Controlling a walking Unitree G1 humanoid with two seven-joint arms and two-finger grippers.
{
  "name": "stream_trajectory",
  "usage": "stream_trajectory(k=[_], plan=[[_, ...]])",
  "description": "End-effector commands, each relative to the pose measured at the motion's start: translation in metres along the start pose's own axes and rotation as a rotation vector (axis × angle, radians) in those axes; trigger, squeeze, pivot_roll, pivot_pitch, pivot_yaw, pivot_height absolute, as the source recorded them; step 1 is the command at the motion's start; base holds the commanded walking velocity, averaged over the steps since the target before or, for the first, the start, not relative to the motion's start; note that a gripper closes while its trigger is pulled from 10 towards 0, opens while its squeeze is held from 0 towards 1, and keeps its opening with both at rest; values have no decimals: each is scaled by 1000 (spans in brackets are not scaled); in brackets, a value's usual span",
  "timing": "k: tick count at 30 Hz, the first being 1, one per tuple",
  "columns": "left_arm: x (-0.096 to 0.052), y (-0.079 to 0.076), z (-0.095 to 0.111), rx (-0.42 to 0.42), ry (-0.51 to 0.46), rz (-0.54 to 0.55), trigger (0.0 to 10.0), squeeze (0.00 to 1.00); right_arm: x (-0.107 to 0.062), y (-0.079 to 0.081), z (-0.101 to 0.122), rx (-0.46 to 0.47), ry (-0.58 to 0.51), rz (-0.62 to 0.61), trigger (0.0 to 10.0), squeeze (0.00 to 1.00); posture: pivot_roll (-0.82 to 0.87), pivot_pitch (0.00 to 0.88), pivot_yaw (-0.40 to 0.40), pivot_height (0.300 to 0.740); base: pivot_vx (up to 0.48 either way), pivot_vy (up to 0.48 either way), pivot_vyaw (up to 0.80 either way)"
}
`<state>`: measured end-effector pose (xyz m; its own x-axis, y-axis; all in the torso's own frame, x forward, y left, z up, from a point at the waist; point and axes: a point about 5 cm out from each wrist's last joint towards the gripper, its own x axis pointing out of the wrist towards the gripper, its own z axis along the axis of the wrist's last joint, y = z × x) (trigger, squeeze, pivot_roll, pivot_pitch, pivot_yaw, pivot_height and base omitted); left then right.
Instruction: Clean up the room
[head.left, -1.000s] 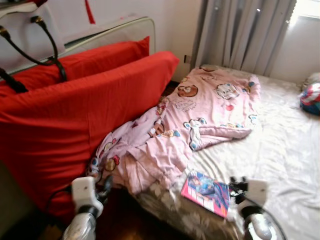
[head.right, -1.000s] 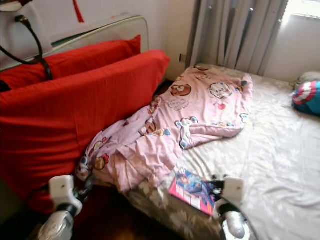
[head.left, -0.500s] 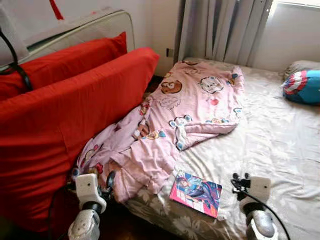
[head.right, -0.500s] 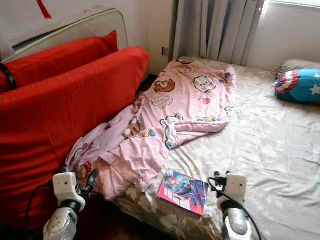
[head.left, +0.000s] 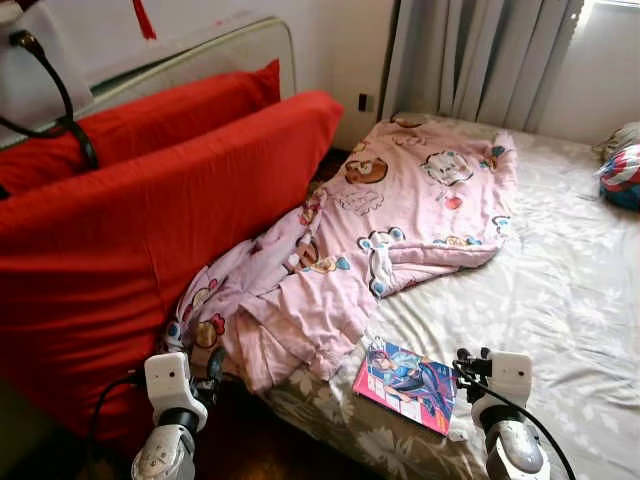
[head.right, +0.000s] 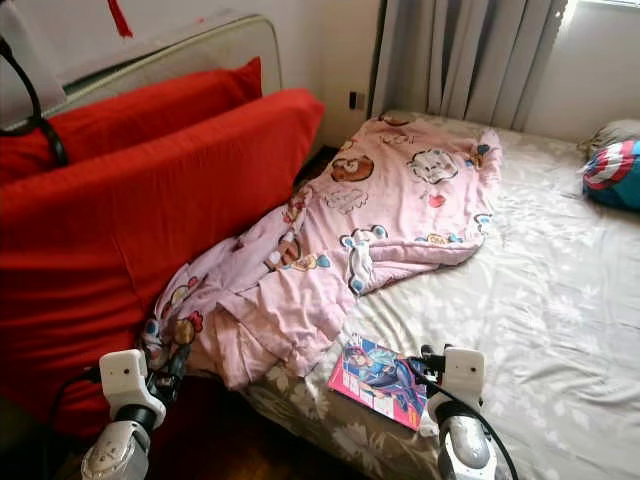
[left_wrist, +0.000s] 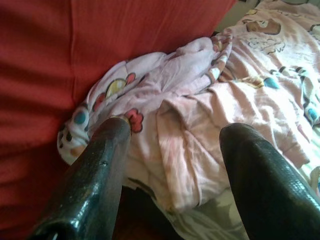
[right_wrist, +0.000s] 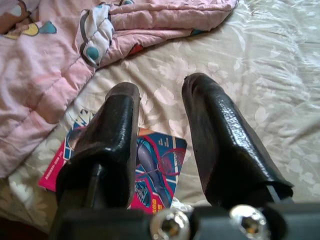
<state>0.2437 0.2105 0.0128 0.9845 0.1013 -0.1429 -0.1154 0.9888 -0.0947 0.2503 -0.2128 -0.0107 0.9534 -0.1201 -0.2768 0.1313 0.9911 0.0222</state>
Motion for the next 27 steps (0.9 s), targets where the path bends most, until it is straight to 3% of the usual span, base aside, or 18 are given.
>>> stream_trajectory(k=[1, 27], plan=[[-1, 3, 0, -6, -1, 14, 10000, 0, -2, 0, -4, -10, 19, 1, 10000, 0, -17, 13, 10, 624, 0, 0, 0], [-2, 3, -2, -6, 18, 10, 10000, 0, -1, 3, -1, 13, -12, 38, 10000, 0, -16, 4, 14, 634, 0, 0, 0]])
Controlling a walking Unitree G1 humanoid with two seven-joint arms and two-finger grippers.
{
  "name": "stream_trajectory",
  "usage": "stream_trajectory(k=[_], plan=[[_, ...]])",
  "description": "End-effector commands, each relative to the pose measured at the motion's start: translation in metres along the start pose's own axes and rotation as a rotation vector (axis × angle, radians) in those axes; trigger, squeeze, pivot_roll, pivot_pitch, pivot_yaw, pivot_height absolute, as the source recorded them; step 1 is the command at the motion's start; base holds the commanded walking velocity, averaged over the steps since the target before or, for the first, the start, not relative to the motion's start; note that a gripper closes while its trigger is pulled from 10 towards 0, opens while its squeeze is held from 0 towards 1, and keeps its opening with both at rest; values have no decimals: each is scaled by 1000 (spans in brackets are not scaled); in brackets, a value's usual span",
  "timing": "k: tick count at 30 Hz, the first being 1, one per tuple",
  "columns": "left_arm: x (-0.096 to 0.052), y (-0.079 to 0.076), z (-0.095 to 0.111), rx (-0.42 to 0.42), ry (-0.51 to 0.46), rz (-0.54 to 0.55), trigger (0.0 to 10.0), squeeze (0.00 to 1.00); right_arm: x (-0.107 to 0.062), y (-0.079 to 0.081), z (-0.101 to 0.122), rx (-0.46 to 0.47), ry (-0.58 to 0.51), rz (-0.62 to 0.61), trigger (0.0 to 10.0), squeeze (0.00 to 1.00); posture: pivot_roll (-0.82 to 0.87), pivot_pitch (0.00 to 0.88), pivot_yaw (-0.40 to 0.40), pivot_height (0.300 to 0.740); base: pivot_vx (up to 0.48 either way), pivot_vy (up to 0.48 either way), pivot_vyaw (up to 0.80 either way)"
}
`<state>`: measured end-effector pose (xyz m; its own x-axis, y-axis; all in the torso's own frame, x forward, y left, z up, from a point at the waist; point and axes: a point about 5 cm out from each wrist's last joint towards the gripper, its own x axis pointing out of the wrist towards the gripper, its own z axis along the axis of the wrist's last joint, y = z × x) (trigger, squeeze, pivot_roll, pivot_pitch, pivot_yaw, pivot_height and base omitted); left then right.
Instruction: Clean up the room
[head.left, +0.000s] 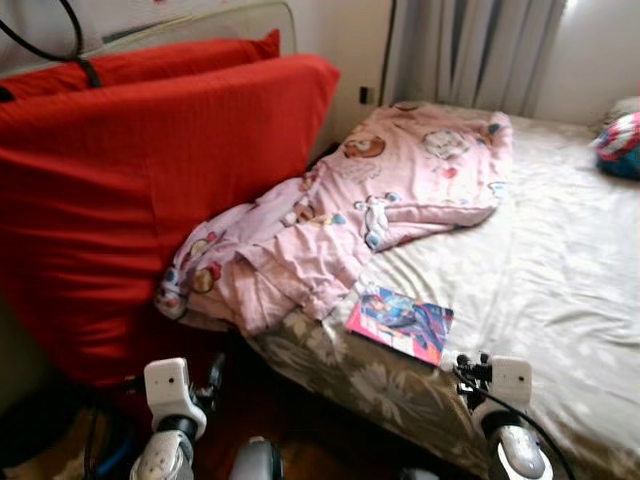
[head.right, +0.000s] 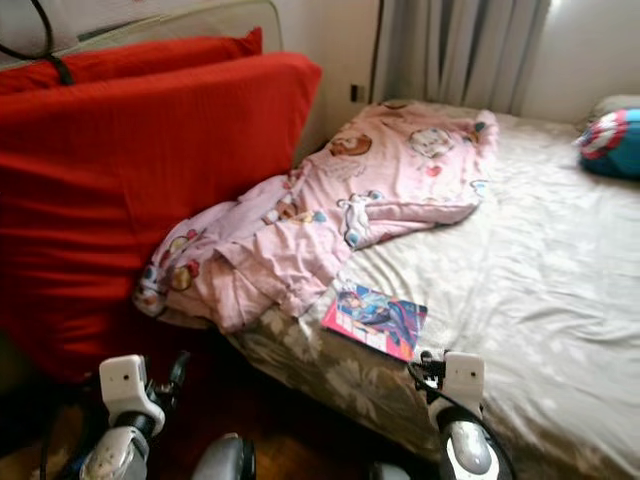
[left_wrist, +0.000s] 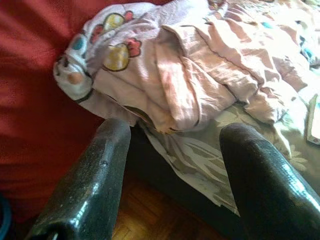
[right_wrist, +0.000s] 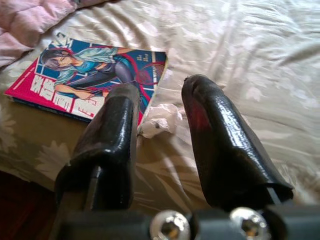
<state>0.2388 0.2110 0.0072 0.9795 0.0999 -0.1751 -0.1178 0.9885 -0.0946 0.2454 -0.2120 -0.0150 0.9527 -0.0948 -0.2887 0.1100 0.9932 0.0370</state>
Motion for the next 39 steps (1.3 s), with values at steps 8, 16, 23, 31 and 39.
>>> stream_trajectory(k=[8, 16, 23, 31, 39], plan=[[4, 1, 5, -5, -15, 0, 10000, 0, 3, 5, 4, -2, -14, 18, 10000, 0, -19, 0, 19, 684, 0, 0, 0], [4, 0, 4, 5, -8, -6, 10000, 0, 3, 3, 2, 1, -4, 0, 10000, 0, -18, 0, 17, 684, 0, 0, 0], [3, 1, 4, 4, -6, -3, 10000, 0, 2, 2, 1, -3, 3, -6, 10000, 0, -18, 8, 17, 684, 0, 0, 0], [4, 3, 5, 5, -9, 6, 10000, 0, 2, 4, 0, -7, 8, -5, 10000, 0, -12, 19, 16, 684, 0, 0, 0], [4, 4, 6, 9, -9, 8, 10000, 0, 3, 5, 0, -1, 15, -10, 10000, 0, -8, 20, 19, 684, 198, 0, 0]])
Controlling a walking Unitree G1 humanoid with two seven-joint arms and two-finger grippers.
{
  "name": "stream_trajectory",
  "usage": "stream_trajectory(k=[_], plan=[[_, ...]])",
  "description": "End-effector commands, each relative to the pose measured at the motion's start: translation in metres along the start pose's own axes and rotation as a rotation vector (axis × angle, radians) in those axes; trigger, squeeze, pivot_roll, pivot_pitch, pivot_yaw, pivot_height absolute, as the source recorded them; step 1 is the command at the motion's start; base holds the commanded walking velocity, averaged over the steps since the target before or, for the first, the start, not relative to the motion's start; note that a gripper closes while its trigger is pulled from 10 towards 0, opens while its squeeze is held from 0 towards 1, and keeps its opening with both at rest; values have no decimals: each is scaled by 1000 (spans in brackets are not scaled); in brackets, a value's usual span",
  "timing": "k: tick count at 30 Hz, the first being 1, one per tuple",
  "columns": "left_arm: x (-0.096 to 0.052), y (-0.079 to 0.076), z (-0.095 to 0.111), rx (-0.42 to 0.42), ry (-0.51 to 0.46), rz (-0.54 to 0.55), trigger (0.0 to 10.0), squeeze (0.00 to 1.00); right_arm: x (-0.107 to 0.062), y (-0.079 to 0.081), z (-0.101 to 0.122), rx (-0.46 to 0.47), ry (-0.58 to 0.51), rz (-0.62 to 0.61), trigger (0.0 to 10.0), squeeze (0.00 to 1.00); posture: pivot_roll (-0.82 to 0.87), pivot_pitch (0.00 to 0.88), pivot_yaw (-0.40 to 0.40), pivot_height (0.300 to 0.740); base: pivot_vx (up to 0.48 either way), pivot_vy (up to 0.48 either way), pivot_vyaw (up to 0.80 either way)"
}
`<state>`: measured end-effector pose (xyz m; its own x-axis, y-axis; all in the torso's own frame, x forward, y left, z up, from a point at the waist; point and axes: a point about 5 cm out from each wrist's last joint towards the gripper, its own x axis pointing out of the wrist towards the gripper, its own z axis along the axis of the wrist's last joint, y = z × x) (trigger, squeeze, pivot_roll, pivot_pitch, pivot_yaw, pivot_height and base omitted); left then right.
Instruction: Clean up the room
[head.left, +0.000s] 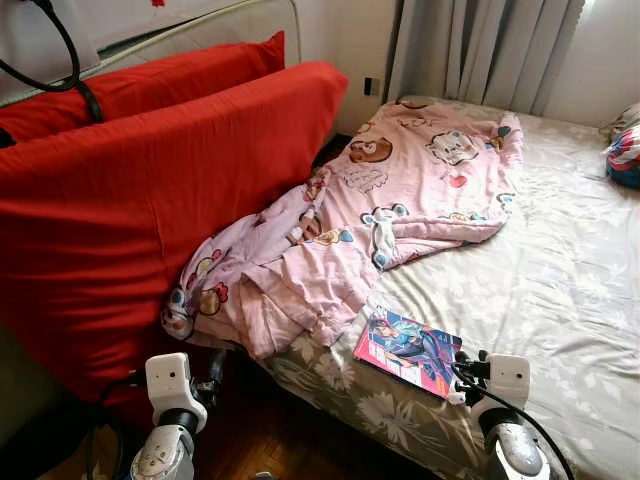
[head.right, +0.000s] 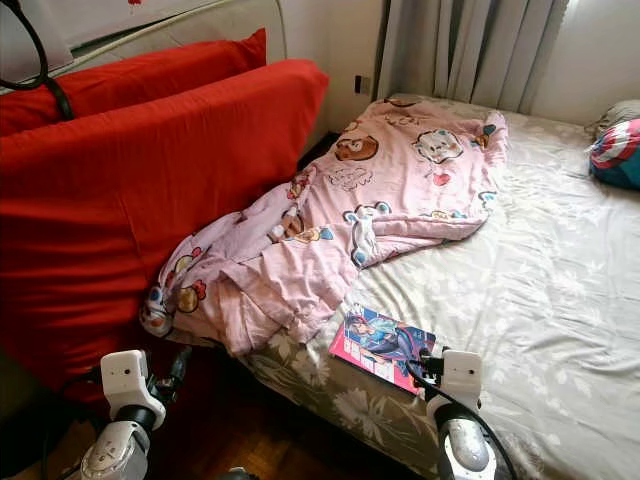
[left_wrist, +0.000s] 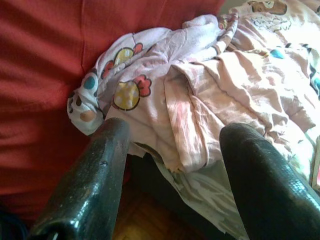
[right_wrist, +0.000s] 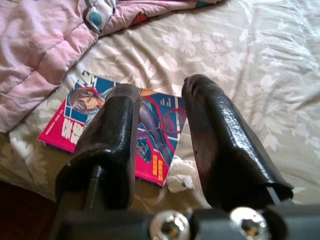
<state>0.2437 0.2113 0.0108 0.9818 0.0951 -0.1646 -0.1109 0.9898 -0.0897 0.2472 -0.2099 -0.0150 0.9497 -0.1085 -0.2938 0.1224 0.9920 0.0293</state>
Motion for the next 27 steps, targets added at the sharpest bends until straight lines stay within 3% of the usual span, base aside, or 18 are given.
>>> stream_trajectory(k=[1, 17, 27], plan=[[0, 5, 1, 4, 2, 14, 10000, 0, 1, 3, -1, 3, 11, 4, 10000, 0, -8, 20, 19, 684, 274, 0, 0], [1, 5, 1, 10, 7, 12, 10000, 0, 1, 3, -1, 1, 19, -4, 10000, 0, -10, 28, 22, 684, 312, 0, 0], [0, 4, 2, 13, 8, -8, 10000, 0, 0, 5, -10, -9, 84, 4, 10000, 0, -15, 42, 37, 684, 0, 0, 0]])
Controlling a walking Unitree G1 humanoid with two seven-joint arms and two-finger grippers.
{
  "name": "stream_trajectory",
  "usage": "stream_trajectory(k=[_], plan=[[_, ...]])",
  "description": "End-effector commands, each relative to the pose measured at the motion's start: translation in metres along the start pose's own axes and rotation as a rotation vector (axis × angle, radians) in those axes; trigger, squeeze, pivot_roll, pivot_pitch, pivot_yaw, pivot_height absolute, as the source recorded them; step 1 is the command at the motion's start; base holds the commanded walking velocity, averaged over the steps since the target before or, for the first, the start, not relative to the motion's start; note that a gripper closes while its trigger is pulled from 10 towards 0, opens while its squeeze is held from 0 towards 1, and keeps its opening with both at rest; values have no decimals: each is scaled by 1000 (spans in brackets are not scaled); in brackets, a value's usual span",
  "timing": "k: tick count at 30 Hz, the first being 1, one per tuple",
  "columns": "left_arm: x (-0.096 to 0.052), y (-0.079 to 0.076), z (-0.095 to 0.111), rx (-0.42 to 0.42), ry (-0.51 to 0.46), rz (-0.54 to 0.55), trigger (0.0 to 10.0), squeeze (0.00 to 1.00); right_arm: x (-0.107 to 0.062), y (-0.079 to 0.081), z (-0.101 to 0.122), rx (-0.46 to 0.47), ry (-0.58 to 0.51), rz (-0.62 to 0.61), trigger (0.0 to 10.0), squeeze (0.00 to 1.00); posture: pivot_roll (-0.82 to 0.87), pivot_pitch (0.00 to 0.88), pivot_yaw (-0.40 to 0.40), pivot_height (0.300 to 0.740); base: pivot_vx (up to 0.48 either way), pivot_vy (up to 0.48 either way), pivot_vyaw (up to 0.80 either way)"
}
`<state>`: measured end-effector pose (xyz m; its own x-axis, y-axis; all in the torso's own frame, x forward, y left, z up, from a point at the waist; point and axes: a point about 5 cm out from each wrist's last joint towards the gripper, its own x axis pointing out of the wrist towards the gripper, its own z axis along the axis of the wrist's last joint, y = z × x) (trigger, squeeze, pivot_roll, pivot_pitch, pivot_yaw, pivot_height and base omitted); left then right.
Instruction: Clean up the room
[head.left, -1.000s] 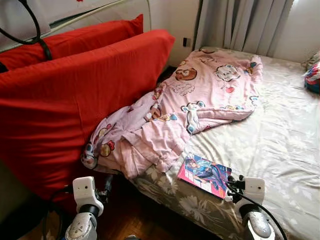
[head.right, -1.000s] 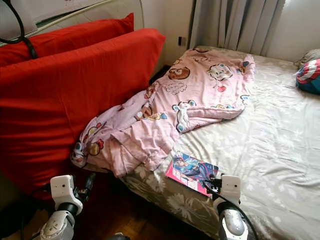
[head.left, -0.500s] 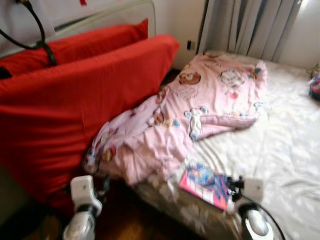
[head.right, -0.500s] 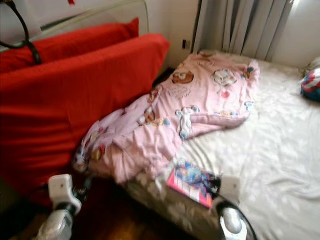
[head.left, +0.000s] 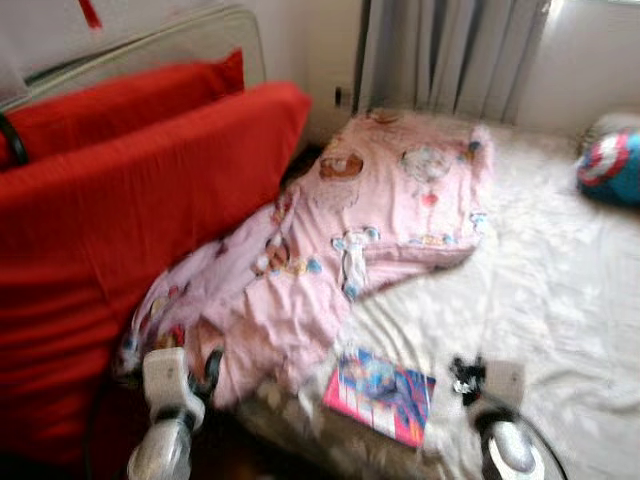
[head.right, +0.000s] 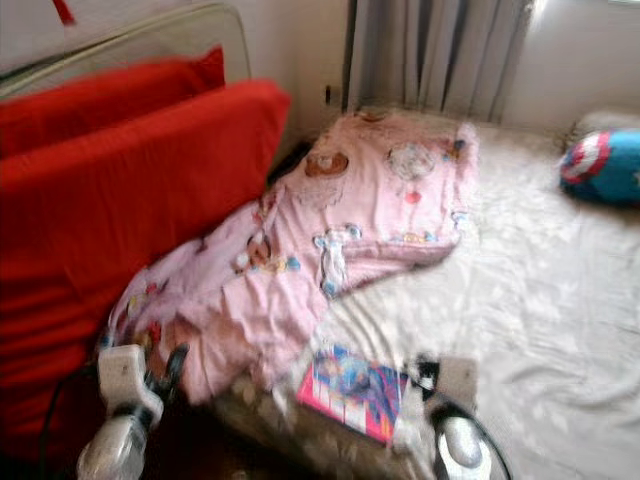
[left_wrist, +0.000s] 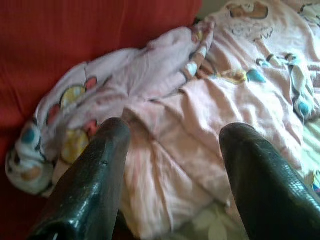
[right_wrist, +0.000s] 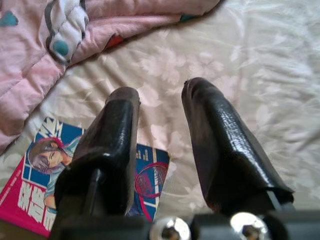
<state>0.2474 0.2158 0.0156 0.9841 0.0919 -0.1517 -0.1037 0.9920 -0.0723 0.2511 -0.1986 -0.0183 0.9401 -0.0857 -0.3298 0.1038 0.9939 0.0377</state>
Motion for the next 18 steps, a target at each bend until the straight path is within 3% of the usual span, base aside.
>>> stream_trajectory(k=[1, 7, 15, 18], plan=[[-3, 0, -4, -5, 21, -4, 10000, 0, -3, -6, -8, -7, 50, -17, 10000, 0, -15, 42, 37, 684, 0, 0, 0], [-2, 1, -2, 3, 20, -11, 10000, 0, -1, -2, -8, -33, 61, 6, 10000, 0, -12, 50, 49, 646, 0, 0, 0], [-2, 2, 1, 17, 16, -30, 10000, 0, 2, 13, -12, -38, 122, 34, 10000, 0, 14, 73, 70, 646, 0, 0, 0], [-3, 3, 2, 22, 16, -33, 10000, 0, 3, 15, -9, -25, 97, 36, 10000, 0, 21, 74, 75, 646, 0, 0, 0]])
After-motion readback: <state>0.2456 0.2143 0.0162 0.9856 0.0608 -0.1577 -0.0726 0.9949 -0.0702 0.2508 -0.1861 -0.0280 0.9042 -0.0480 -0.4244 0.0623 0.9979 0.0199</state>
